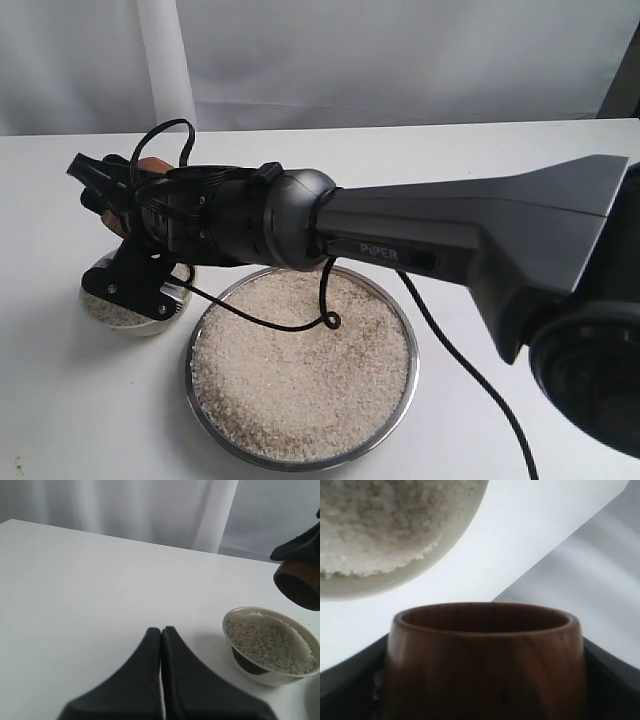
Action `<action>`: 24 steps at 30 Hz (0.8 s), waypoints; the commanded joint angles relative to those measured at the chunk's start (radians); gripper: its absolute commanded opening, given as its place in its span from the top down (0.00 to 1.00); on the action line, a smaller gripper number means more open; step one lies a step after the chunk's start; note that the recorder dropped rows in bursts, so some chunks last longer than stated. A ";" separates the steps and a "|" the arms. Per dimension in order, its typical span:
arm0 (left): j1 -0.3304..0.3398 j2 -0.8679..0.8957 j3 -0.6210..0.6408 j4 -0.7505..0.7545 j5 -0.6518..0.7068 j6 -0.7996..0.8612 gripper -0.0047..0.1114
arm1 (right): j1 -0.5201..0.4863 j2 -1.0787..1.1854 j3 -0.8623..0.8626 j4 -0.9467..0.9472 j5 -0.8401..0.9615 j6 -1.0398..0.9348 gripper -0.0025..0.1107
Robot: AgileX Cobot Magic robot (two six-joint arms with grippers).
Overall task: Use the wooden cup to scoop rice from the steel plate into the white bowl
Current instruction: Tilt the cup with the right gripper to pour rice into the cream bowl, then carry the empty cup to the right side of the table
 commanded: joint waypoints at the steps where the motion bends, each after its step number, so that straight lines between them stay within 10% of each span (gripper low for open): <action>1: -0.006 0.000 -0.004 -0.006 -0.006 -0.002 0.96 | 0.009 -0.007 -0.007 -0.035 -0.006 -0.012 0.98; 13: -0.006 0.000 -0.004 -0.006 -0.006 -0.002 0.96 | 0.019 -0.129 -0.001 0.441 -0.005 0.350 0.98; 24: -0.006 0.000 -0.004 -0.006 -0.006 -0.002 0.96 | -0.132 -0.764 0.700 0.774 -0.325 0.351 0.98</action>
